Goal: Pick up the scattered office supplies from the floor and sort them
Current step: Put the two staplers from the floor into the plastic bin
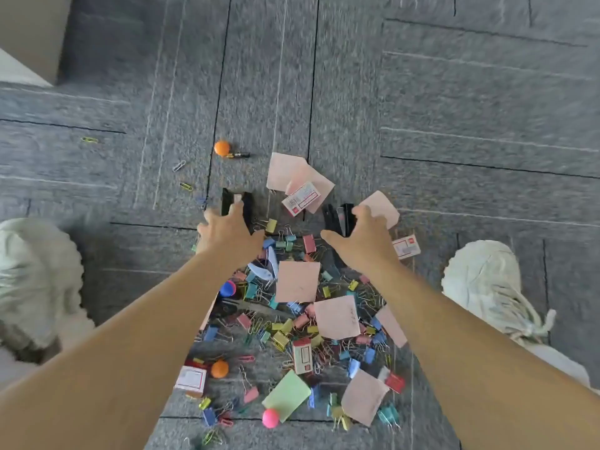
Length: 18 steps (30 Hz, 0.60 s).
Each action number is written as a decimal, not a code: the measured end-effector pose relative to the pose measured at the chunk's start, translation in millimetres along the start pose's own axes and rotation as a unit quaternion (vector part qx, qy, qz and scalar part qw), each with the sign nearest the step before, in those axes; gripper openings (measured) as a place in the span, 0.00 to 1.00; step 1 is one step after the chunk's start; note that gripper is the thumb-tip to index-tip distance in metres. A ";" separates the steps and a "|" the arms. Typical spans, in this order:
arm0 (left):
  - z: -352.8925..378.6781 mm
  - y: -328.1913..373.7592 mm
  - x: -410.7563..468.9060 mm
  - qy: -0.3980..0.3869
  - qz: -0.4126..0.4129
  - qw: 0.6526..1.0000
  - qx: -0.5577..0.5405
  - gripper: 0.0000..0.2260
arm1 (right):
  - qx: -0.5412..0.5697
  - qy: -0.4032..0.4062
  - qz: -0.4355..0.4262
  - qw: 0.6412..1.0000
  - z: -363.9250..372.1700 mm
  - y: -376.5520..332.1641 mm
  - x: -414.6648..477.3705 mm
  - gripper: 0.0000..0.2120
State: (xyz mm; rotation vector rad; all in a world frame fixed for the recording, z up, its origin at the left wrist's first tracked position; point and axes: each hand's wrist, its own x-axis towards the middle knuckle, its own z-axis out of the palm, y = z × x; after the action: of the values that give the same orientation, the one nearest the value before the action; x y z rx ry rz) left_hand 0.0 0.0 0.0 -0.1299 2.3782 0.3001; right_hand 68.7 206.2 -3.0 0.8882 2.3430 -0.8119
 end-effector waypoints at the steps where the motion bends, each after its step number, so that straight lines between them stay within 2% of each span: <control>1: 2.9 1.6 6.3 0.021 0.006 1.000 0.008 0.30 | -0.013 0.005 0.010 1.000 5.9 -0.8 6.6 0.39; 4: 7.4 1.8 24.5 0.104 0.036 0.994 -0.015 0.23 | -0.062 0.050 0.004 0.997 18.3 -0.3 20.1 0.36; 7: 4.0 6.2 25.2 0.109 0.049 0.993 -0.016 0.28 | -0.027 0.038 -0.006 0.999 16.5 0.7 24.7 0.27; 9: -4.7 12.3 13.7 0.076 0.044 0.995 -0.056 0.35 | 0.100 -0.010 0.000 0.995 7.0 -1.6 16.4 0.17; 10: -11.1 16.7 6.0 0.046 0.037 0.994 -0.089 0.36 | 0.188 -0.038 0.013 0.981 0.3 -5.6 8.4 0.13; 12: -29.6 25.2 -16.5 -0.024 0.030 0.987 -0.158 0.25 | 0.360 -0.090 0.047 0.927 -18.2 -19.6 -14.8 0.07; 13: -42.2 29.0 -31.3 -0.054 0.034 0.978 -0.196 0.18 | 0.428 -0.112 0.051 0.896 -31.1 -29.5 -30.0 0.07; 15: -71.6 33.6 -63.9 -0.088 0.050 0.956 -0.277 0.15 | 0.500 -0.140 0.028 0.854 -62.3 -51.2 -64.5 0.13; 18: -133.4 35.9 -129.5 -0.088 0.067 0.923 -0.367 0.25 | 0.484 -0.125 -0.045 0.865 -115.8 -86.5 -130.7 0.27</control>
State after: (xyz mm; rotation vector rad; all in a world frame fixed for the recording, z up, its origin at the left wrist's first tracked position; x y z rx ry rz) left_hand 0.9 2.3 189.3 -0.2725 1.9866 1.2092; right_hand 66.0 178.1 189.8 0.9400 1.6729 -2.0834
